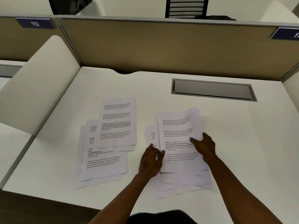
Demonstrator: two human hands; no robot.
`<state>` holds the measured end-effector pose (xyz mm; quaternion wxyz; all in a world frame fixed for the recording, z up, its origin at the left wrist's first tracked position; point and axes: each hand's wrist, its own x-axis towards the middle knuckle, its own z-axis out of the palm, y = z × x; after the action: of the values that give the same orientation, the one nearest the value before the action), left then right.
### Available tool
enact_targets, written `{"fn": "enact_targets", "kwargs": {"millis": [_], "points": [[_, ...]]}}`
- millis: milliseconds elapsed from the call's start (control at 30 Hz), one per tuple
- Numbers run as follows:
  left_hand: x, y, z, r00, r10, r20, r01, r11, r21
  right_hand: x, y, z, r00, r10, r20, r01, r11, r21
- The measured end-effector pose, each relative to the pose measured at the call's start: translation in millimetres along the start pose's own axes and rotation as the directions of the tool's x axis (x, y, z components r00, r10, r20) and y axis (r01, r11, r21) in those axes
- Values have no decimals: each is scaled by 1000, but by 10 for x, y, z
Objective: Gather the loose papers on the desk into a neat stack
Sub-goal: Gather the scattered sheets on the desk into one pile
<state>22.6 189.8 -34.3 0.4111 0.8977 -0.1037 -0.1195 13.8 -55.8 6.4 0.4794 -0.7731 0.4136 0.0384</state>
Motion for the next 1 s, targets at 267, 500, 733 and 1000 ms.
{"fn": "enact_targets", "kwargs": {"millis": [267, 500, 733, 1000], "points": [[15, -51, -47, 1000, -26, -1, 25, 994, -106, 46, 18, -60, 999, 52, 0, -51, 991, 125], [-56, -43, -125, 984, -100, -148, 70, 978, -196, 21, 169, -83, 988, 102, 120, -142, 906, 400], [-231, -59, -28, 976, -216, 42, 207, 966, 158, -77, 333, -197, 983, -1, 183, -22, 992, 126], [-137, 214, 76, 944, -328, 36, 324, 942, 89, -487, 325, 121, 974, -226, 18, 225, 952, -205]]}}
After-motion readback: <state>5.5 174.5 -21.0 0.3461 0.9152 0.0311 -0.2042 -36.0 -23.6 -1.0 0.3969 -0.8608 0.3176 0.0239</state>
